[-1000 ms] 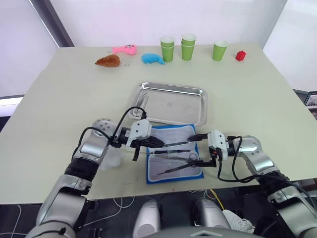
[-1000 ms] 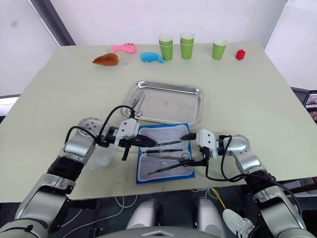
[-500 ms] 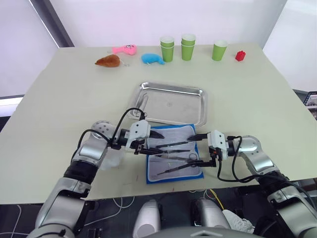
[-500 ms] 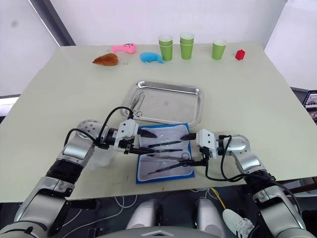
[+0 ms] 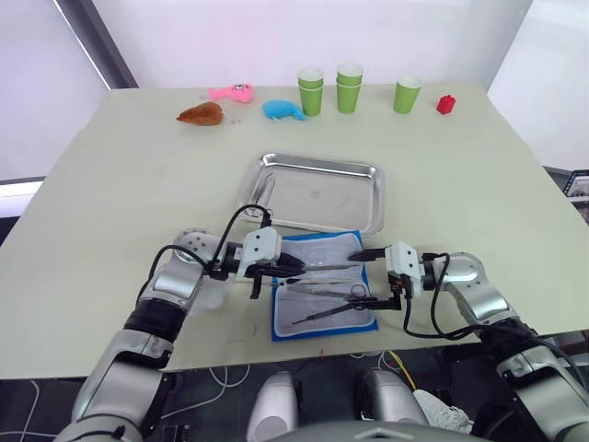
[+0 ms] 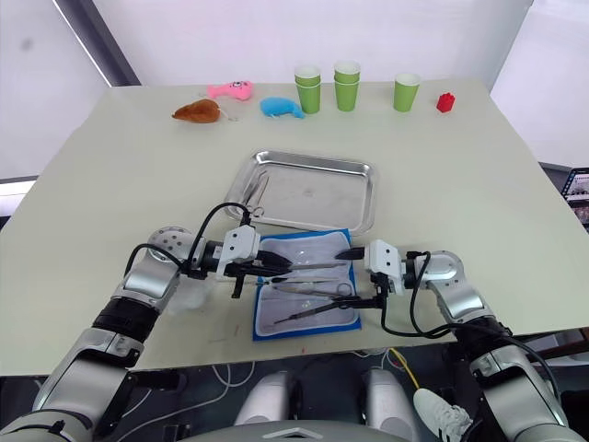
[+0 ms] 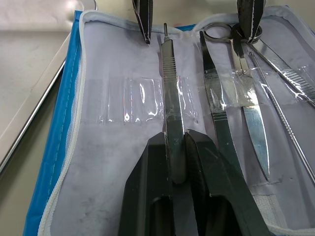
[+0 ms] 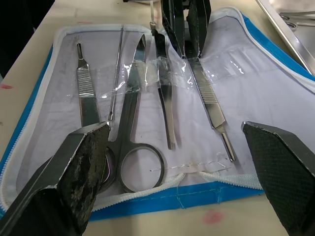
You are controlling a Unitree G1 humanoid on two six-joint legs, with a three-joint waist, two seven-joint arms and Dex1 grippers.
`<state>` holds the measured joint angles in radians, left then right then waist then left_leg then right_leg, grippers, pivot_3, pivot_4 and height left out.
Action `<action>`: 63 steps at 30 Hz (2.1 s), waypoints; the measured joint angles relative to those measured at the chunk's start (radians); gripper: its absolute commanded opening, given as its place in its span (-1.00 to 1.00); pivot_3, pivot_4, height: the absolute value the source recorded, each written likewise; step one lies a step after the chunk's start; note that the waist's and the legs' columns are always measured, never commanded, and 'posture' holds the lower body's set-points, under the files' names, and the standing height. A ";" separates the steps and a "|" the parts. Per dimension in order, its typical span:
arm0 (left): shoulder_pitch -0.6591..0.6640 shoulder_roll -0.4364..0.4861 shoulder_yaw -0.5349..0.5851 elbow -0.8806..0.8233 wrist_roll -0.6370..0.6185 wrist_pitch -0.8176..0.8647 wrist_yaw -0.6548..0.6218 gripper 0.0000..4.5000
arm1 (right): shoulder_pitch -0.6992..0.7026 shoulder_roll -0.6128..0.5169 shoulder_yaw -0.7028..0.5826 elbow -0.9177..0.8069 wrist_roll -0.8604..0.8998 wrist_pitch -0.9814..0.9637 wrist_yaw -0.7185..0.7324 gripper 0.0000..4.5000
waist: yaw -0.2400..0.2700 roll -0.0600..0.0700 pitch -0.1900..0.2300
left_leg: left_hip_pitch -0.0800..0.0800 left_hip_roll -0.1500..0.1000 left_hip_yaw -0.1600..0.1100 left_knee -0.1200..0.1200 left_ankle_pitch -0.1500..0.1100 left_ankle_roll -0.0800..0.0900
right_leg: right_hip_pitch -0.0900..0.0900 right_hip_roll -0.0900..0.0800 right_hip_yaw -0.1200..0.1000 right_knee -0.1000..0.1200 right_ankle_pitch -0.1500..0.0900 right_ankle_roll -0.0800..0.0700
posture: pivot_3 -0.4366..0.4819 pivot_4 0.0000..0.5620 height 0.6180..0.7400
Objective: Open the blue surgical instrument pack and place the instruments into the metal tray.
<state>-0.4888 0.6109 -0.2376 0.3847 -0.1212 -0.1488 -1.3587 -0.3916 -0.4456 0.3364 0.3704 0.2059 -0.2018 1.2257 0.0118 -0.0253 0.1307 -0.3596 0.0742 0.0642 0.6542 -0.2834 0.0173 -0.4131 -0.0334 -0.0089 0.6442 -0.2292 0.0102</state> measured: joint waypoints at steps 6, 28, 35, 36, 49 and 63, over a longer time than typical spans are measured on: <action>0.000 0.000 0.000 -0.001 0.000 0.003 0.000 -0.96 | 0.000 0.000 0.000 0.000 0.000 0.000 0.000 1.00 | 0.000 0.000 0.000 | 0.000 0.000 0.000 0.000 0.000 0.000 | 0.000 0.000 0.000 0.000 0.000 0.000 | -0.05 -0.47 0.99; -0.082 0.166 -0.049 -0.290 0.021 0.444 -0.079 -0.96 | -0.002 0.016 0.005 -0.001 -0.001 0.017 -0.011 1.00 | -0.014 0.000 0.000 | 0.000 0.000 -0.002 0.000 0.000 0.000 | 0.000 0.003 0.002 0.001 0.000 0.000 | -0.05 -0.47 0.99; -0.085 0.220 -0.052 -0.353 0.021 0.515 -0.085 -0.96 | -0.001 0.019 0.008 -0.004 -0.001 0.022 -0.015 1.00 | -0.022 0.000 0.000 | 0.000 0.000 -0.002 0.000 0.000 0.000 | 0.000 0.003 0.003 0.001 0.000 0.000 | -0.05 -0.47 0.99; -0.085 0.224 -0.052 -0.357 0.021 0.516 -0.085 -0.96 | -0.002 0.019 0.008 -0.004 -0.001 0.022 -0.015 1.00 | -0.022 0.000 0.000 | 0.000 0.000 -0.002 0.000 0.000 0.000 | 0.000 0.003 0.003 0.001 0.000 0.000 | -0.05 -0.47 0.99; -0.057 0.354 -0.010 -0.402 -0.010 0.513 -0.120 -0.96 | 0.000 0.021 0.009 -0.006 -0.002 0.023 -0.016 1.00 | -0.024 0.000 0.000 | 0.000 0.000 -0.001 0.000 0.000 0.000 | -0.001 0.003 0.003 0.001 -0.002 -0.003 | -0.05 -0.47 0.99; 0.000 0.515 0.061 -0.484 -0.088 0.572 -0.174 -0.96 | -0.002 0.029 0.009 -0.001 -0.005 0.023 -0.017 1.00 | -0.026 -0.001 0.000 | 0.001 0.001 -0.001 0.000 0.000 0.000 | -0.001 0.004 0.004 0.001 -0.002 -0.003 | -0.05 -0.47 0.99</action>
<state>-0.4893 1.1261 -0.1761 -0.0996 -0.2091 0.4228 -1.5324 -0.3939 -0.4164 0.3454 0.3693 0.2008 -0.1789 1.2090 -0.0137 -0.0260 0.1310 -0.3589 0.0748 0.0636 0.6540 -0.2834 0.0174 -0.4138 -0.0296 -0.0048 0.6456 -0.2314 0.0069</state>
